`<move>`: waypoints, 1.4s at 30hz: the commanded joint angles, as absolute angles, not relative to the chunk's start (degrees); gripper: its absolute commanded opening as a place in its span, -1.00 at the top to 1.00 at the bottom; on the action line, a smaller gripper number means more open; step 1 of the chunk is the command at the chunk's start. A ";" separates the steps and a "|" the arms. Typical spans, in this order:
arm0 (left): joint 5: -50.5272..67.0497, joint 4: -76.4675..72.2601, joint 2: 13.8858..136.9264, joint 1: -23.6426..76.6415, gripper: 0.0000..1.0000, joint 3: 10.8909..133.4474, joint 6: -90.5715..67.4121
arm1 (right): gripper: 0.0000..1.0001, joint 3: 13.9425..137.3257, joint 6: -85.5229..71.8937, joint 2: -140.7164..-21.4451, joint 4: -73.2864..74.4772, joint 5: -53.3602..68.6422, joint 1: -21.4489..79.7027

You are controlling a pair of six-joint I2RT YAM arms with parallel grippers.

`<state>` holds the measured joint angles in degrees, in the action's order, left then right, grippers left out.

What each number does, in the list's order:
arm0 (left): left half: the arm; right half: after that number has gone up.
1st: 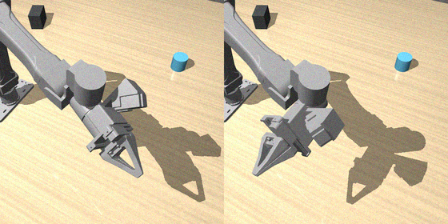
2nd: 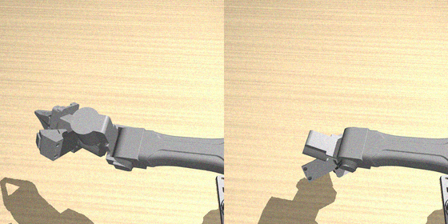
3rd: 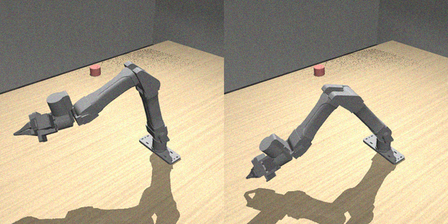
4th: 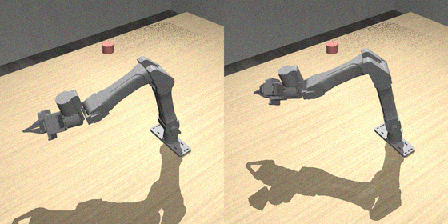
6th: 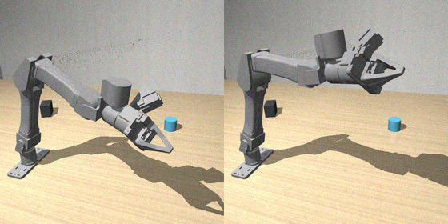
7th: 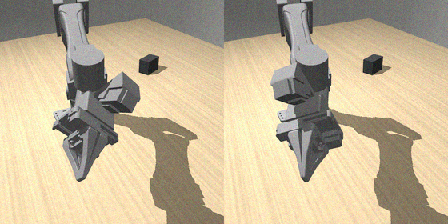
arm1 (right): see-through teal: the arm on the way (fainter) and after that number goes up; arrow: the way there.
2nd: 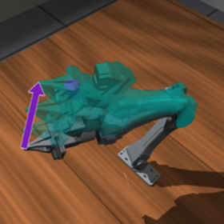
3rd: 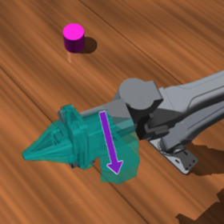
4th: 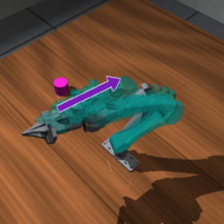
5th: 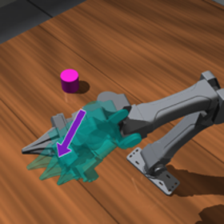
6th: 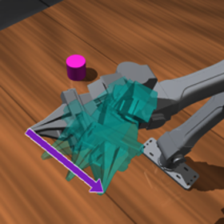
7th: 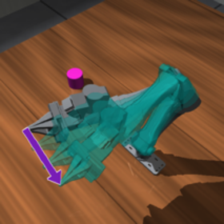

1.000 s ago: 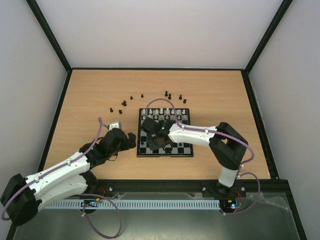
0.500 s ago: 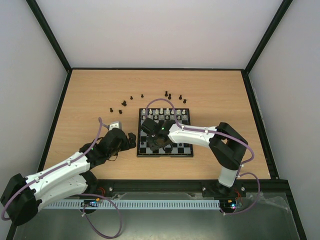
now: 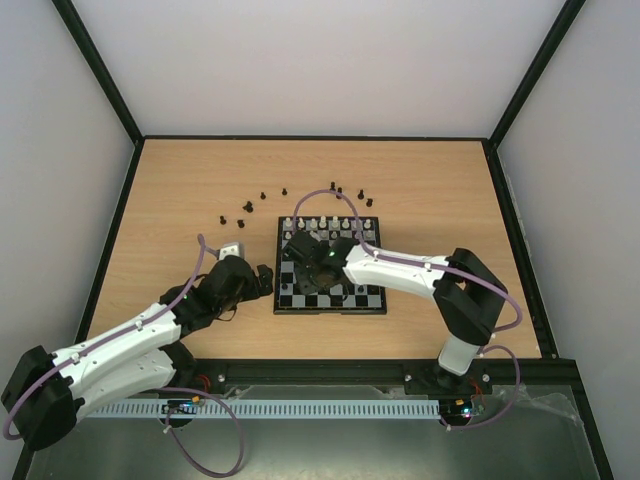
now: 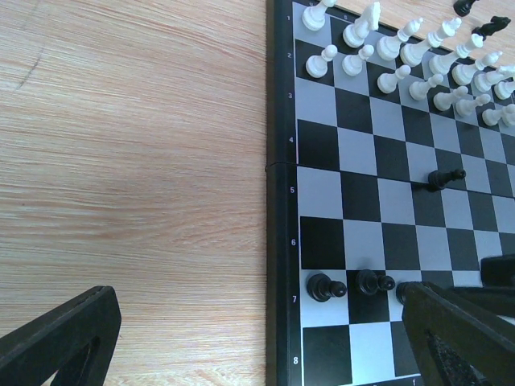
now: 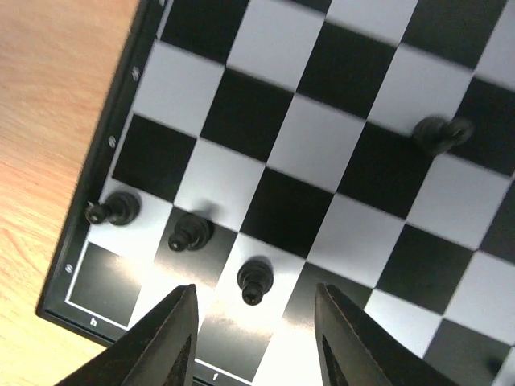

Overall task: Set up the chess pieces on the board
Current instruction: Move the chess piece to the chessboard, then move the chess piece to the center of the board.

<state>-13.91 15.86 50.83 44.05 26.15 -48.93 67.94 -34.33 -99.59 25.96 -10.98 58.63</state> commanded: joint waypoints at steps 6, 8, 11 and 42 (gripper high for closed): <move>-14.72 16.08 51.51 43.51 -0.99 26.07 -48.69 | 0.18 72.83 -30.62 -98.17 29.44 -13.71 49.88; -14.76 16.08 51.44 43.35 -0.99 26.05 -48.60 | 0.21 73.95 -29.98 -99.84 29.61 -13.36 48.38; -14.83 16.25 51.37 43.24 -0.99 26.19 -48.43 | 0.25 75.28 -29.09 -102.49 29.55 -12.40 46.83; -13.61 15.18 51.93 42.63 -0.99 26.18 -47.90 | 0.97 61.46 -30.73 -96.59 28.23 -8.48 47.03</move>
<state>-13.93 15.81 50.65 43.05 26.15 -48.84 65.43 -29.12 -101.08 25.61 -9.21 45.91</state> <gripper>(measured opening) 0.994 0.056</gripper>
